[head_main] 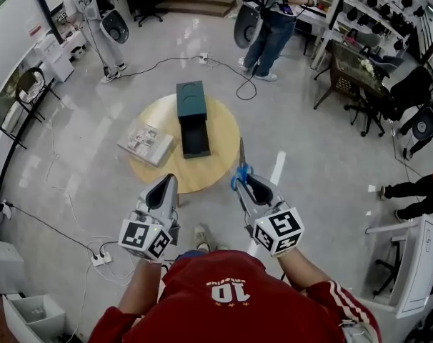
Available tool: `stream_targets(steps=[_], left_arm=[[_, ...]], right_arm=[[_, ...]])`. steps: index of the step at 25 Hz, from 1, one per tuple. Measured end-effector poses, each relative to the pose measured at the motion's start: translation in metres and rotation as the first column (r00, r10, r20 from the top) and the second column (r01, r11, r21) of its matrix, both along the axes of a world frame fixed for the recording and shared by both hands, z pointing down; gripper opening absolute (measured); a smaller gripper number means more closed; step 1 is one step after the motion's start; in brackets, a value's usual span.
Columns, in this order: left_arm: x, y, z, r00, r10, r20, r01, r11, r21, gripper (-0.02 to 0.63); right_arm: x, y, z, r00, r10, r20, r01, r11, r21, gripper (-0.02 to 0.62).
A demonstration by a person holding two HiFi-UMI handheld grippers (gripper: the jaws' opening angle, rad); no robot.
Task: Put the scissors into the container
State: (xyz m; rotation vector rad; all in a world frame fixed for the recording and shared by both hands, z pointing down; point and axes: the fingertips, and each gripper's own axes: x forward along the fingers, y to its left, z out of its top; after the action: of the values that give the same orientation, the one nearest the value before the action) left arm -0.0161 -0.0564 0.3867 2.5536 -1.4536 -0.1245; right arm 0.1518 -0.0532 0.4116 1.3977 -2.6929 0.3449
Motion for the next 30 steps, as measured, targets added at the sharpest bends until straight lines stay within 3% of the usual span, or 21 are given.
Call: stream_targets(steps=[16,22,30], left_arm=[[-0.058,-0.111,0.004,0.995,0.096,0.006,-0.096,0.995,0.036,0.002],[-0.078,-0.131,0.015,0.993,0.116,-0.005,-0.116,0.993,0.015,0.002],[-0.075,-0.136,0.026,0.989,0.138,-0.044,-0.138,0.99,-0.012,0.002]], right_arm=[[-0.07,-0.102,0.003,0.997,0.026,-0.076,-0.026,1.0,-0.001,0.084],[-0.084,-0.121,0.009,0.996,0.044,-0.082,-0.046,0.999,-0.018,0.084],[-0.083,-0.137,0.03,0.993,0.029,-0.111,-0.039,0.995,-0.092,0.084]])
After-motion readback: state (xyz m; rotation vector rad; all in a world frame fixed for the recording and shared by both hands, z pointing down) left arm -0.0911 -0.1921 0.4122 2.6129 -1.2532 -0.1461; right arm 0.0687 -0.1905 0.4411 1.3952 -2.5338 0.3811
